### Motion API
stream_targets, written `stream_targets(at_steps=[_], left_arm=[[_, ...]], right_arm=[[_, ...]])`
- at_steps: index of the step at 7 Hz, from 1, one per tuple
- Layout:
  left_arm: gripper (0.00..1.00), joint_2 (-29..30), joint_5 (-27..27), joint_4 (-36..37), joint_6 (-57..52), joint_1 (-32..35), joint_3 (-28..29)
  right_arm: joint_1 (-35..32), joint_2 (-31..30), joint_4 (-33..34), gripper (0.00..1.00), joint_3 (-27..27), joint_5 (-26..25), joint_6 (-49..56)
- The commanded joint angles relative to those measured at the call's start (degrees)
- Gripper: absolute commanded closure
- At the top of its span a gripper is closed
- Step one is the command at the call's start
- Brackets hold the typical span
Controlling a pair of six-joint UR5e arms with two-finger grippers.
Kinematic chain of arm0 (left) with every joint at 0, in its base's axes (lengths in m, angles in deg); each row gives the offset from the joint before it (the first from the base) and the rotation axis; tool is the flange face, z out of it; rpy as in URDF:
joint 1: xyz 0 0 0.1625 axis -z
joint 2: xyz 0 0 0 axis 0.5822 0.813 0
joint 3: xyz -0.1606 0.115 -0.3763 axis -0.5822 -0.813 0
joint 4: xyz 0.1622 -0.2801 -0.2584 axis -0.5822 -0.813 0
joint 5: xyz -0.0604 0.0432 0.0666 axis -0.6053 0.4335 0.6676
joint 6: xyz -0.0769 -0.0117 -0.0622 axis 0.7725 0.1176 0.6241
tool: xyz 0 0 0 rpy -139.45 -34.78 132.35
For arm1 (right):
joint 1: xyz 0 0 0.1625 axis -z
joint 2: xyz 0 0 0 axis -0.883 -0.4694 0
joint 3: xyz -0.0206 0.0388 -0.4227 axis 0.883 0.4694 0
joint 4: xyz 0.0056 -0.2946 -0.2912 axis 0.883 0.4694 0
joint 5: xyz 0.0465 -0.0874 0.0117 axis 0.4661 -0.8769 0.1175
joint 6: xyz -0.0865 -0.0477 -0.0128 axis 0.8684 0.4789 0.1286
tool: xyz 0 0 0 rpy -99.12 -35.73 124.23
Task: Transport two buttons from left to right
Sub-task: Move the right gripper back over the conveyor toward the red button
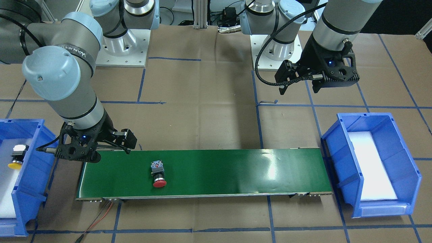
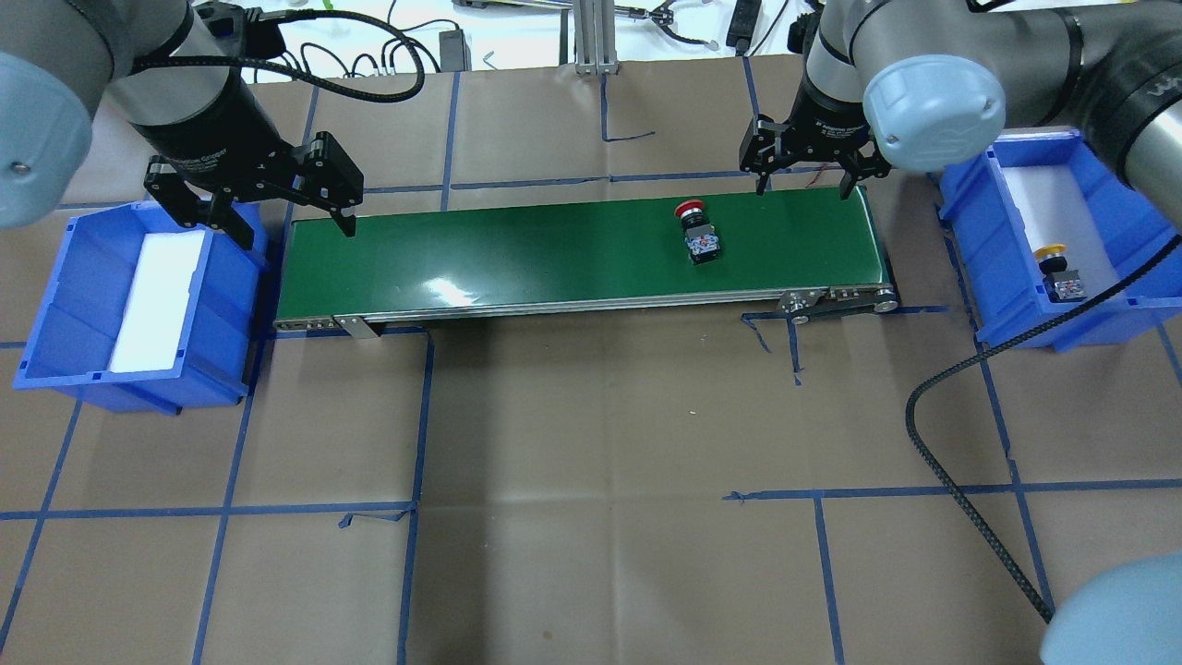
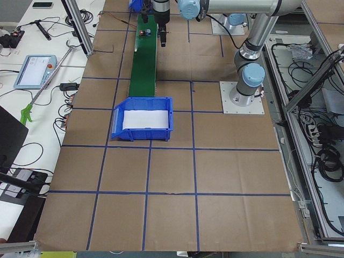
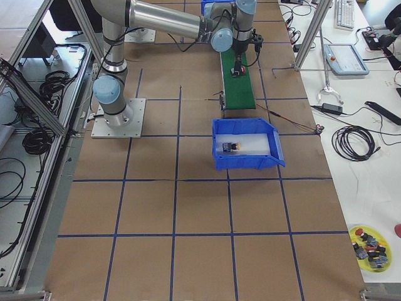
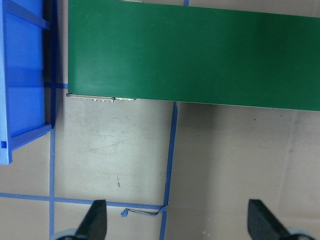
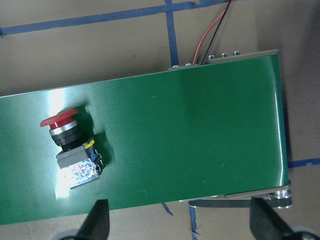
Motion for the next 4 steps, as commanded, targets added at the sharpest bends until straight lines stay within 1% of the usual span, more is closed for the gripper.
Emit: stream_targets(at_steps=[1, 3, 4], left_arm=[[0.00, 0.00, 0.01, 0.06, -0.02, 0.00, 0.01], [0.00, 0.09, 0.10, 0.06, -0.11, 0.00, -0.08], [0.00, 0.09, 0.01, 0.23, -0.11, 0.00, -0.08]], right_arm=[[-0.05, 2.09, 1.11, 0.01, 0.05, 3.88, -0.09], [-0.14, 4.28, 1.29, 0.01, 0.49, 3.90, -0.09], [-0.06, 4.99, 3.29, 0.01, 0.49, 3.90, -0.09]])
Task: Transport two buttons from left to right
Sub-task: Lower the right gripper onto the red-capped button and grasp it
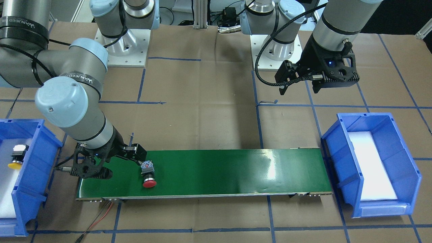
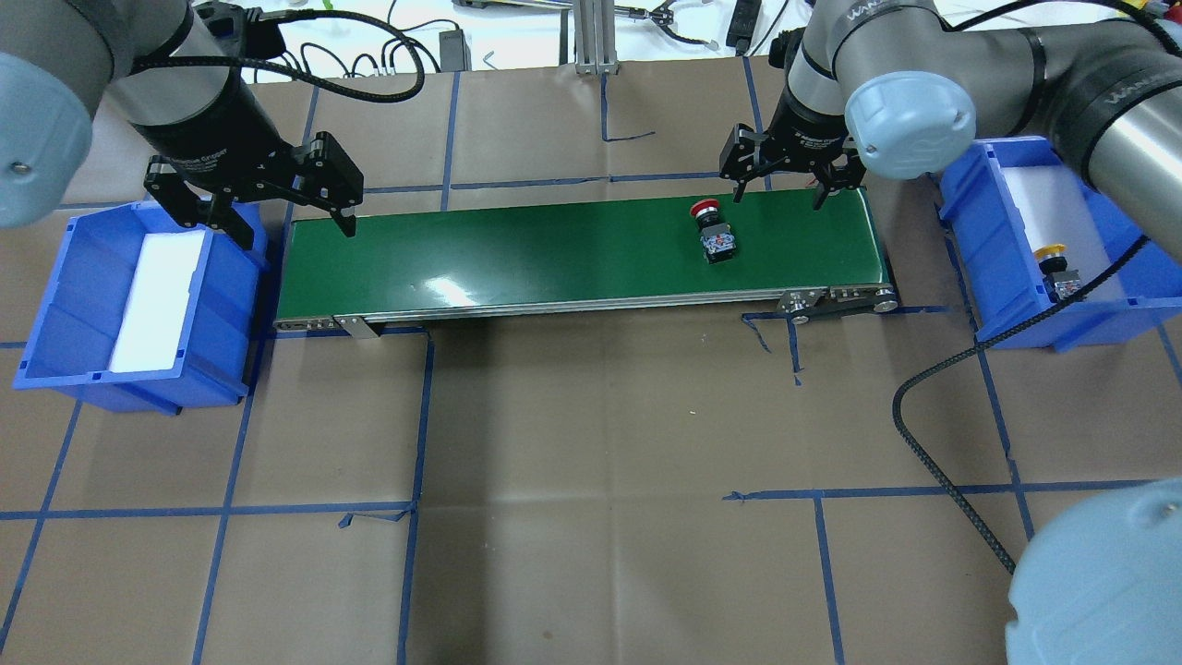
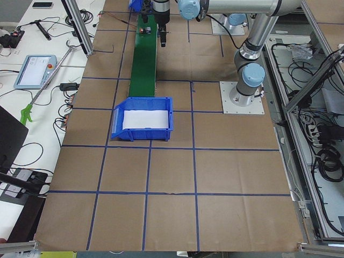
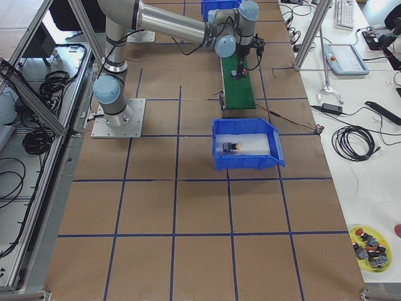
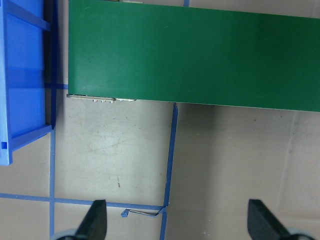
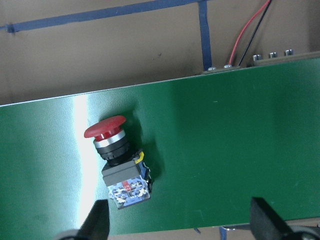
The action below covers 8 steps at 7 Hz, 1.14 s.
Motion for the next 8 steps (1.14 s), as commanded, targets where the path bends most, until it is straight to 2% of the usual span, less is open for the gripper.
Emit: stream_targets(at_steps=[1, 4, 8], left_arm=[[0.00, 0.03, -0.04, 0.25, -0.03, 0.00, 0.08], [0.00, -0.23, -0.04, 0.17, -0.12, 0.00, -0.01], [0.00, -0.32, -0.04, -0.18, -0.55, 0.09, -0.01]], right_arm=[[-0.05, 1.52, 2.09, 0.01, 0.09, 0.17, 0.00], [-0.49, 4.07, 5.25, 0.01, 0.09, 3.24, 0.08], [-0.40, 6.97, 5.35, 0.01, -0.17, 2.02, 1.40]])
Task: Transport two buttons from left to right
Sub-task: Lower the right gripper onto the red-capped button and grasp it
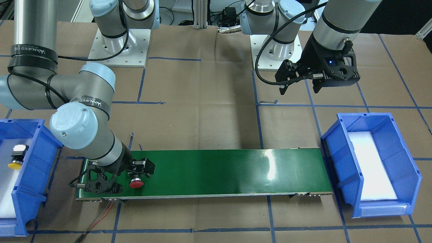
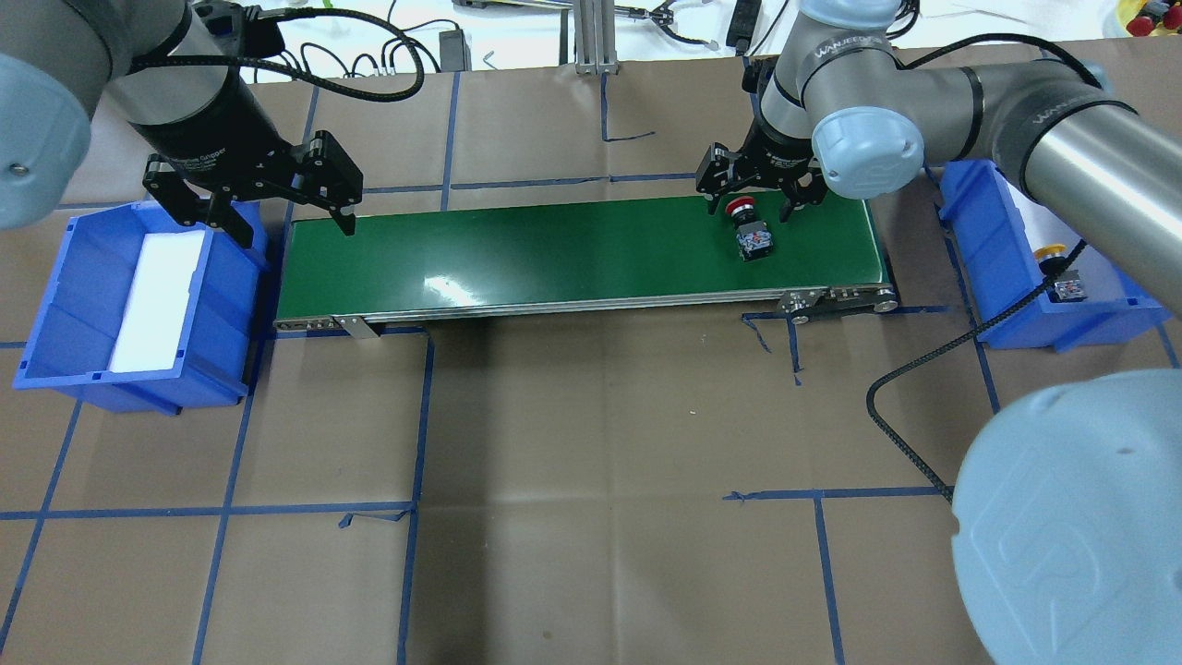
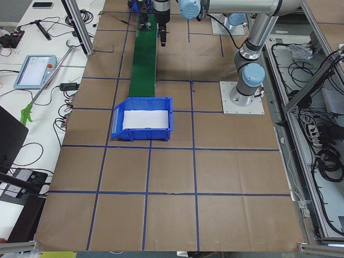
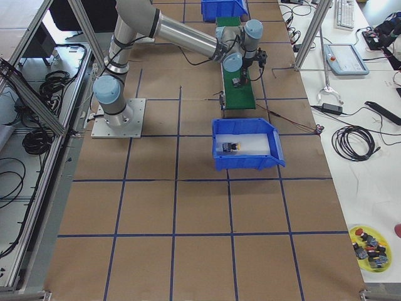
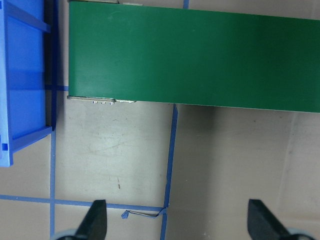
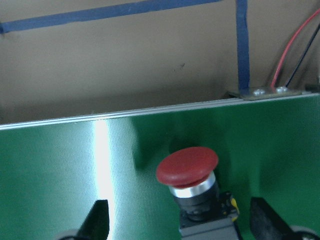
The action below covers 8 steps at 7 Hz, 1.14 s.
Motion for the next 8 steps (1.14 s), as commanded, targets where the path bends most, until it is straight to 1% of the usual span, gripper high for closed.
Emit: stream_targets(at_steps=[1, 2, 3, 4, 5, 6, 7, 8], left_arm=[[0.00, -0.04, 0.09, -0.22, -0.40, 0.47, 0.00], [0.00, 0.05, 2.18, -0.22, -0.32, 2.30, -0.26], [0.00, 0.31, 3.50, 0.48, 0.12, 3.88, -0.35], [0.00, 0.14, 2.82, 0.66, 0.30, 3.81, -0.44], [0.00, 0.14, 2.90, 0.66, -0.40, 3.81, -0.44], [0.00, 0.14, 2.90, 0.66, -0.49, 3.55, -0.44], [0.00, 0.14, 2.90, 0.57, -0.58, 3.37, -0.44], [0.00, 0.14, 2.99, 0.57, -0.67, 3.28, -0.44]], right_arm=[[0.10, 1.02, -0.09, 0.02, -0.19, -2.12, 0.29], [0.19, 1.02, -0.26, 0.04, -0.19, -6.14, 0.29], [0.28, 0.85, -0.52, 0.07, -0.10, -7.84, 0.38], [0.37, 0.85, -0.53, 0.13, -0.10, -8.12, 0.73], [0.37, 0.85, -0.87, 0.25, -0.19, -8.21, 1.51], [0.45, 0.85, -4.62, 0.50, -0.10, -8.12, 1.52], [0.63, 0.41, -9.18, 0.93, 0.25, -8.12, 1.78], [1.07, -0.29, -9.66, 0.97, 1.56, -9.68, 3.26]])
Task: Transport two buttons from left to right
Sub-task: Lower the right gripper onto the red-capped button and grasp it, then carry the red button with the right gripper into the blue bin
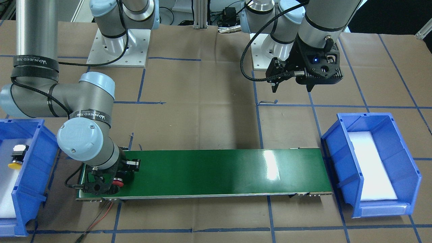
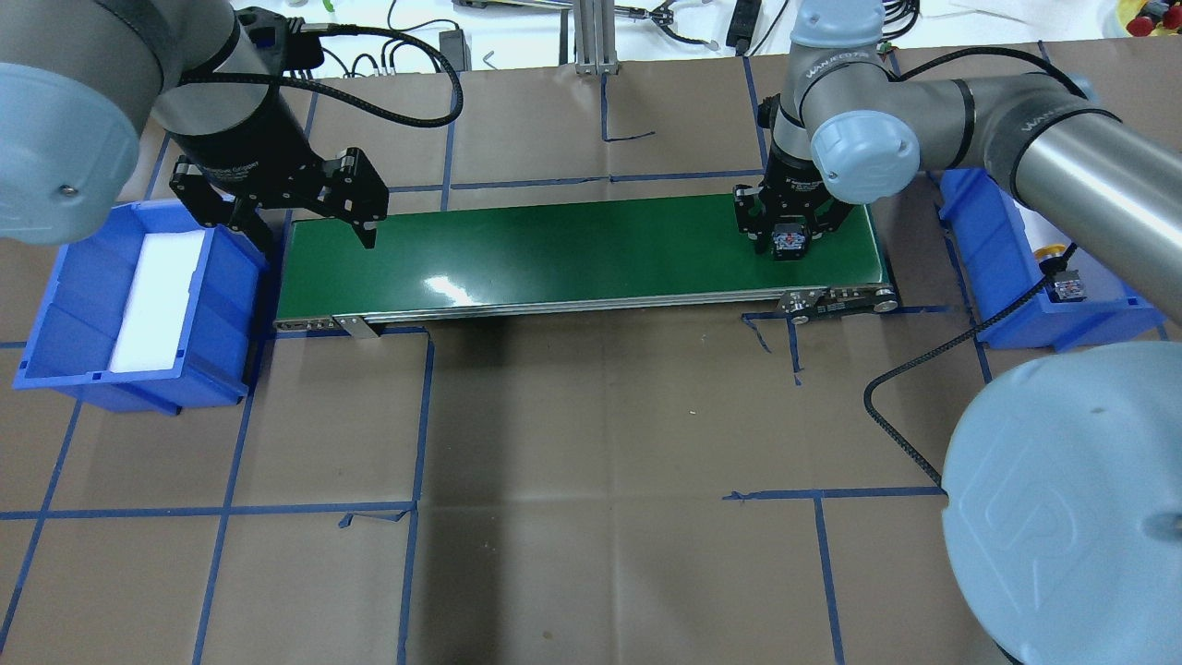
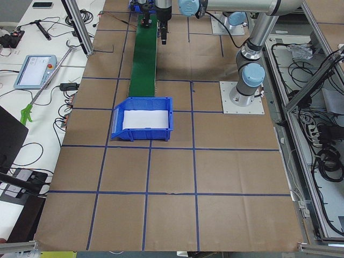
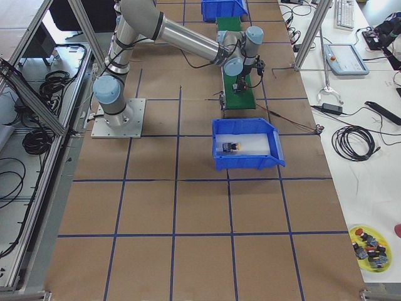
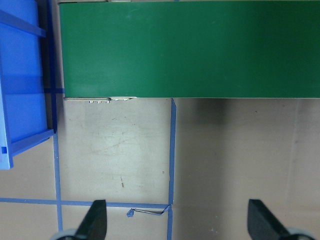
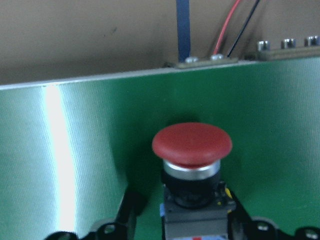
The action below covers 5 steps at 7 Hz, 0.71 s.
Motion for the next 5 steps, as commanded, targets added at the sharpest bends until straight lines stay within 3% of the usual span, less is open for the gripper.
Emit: stream_targets(at_steps=[1, 3, 5], left_arm=[[0.00, 0.00, 0.07, 0.06, -0.30, -0.32, -0.01], [0.00, 0.00, -0.02, 0.06, -0.39, -0.41, -0.01], [0.00, 0.00, -0.28, 0.06, -0.30, -0.41, -0.01]], right_arm=[[1.70, -2.06, -4.12, 0.97, 3.28, -4.15, 3.07], [4.60, -4.27, -10.97, 0.97, 8.38, -4.36, 6.40], [13.44, -4.63, -11.26, 0.97, 13.13, -4.18, 19.45]])
